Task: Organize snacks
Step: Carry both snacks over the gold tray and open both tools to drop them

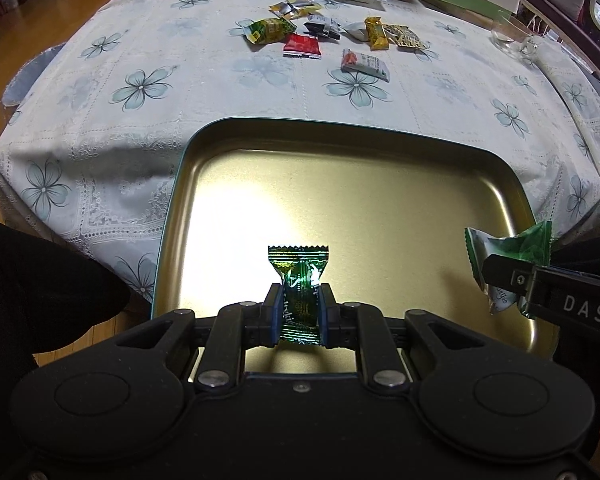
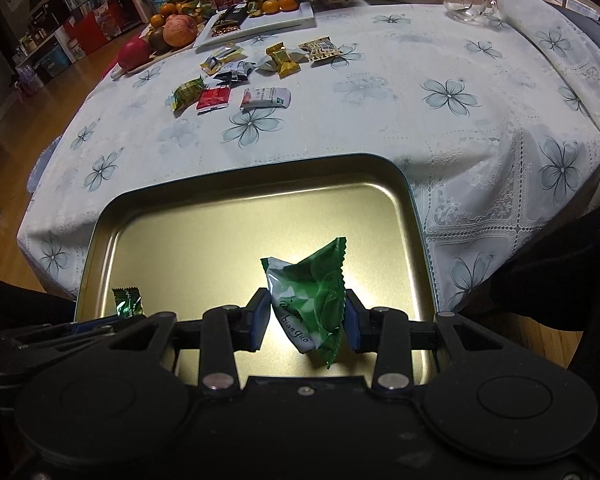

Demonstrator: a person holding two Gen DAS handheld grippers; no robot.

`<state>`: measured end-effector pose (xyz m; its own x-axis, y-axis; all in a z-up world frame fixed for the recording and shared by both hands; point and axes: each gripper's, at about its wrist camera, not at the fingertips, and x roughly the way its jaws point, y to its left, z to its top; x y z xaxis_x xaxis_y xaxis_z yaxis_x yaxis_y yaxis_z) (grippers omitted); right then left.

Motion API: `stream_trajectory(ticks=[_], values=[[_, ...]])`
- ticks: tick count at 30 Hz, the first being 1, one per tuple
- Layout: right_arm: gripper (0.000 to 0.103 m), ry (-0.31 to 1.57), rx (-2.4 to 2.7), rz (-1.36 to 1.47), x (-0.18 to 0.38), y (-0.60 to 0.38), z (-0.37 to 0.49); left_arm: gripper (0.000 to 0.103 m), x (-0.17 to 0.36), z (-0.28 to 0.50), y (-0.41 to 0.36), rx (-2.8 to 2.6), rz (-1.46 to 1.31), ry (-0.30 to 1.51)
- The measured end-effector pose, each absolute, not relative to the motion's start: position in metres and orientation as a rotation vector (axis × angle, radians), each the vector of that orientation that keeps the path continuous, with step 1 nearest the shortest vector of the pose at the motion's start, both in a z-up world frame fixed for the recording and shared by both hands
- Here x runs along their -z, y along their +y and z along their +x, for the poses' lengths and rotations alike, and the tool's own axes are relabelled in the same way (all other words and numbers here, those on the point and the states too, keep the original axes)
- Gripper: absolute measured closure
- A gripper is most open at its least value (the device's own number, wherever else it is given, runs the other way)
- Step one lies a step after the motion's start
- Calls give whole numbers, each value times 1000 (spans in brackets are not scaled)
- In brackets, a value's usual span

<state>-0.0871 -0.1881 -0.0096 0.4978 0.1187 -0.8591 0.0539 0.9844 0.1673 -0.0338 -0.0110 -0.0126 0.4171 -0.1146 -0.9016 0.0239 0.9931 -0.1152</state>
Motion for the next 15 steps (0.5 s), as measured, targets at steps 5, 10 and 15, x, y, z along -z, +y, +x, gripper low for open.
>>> stream_trajectory(ticks=[5, 10, 15], values=[[64, 1070, -36, 190, 14, -189, -82, 80, 15, -34, -14, 81, -69, 1137], [64, 1082, -39, 191, 17, -187, -80, 80, 16, -34, -17, 76, -54, 1139], [64, 1082, -40, 188, 17, -187, -79, 79, 15, -34, -19, 70, -45, 1135]])
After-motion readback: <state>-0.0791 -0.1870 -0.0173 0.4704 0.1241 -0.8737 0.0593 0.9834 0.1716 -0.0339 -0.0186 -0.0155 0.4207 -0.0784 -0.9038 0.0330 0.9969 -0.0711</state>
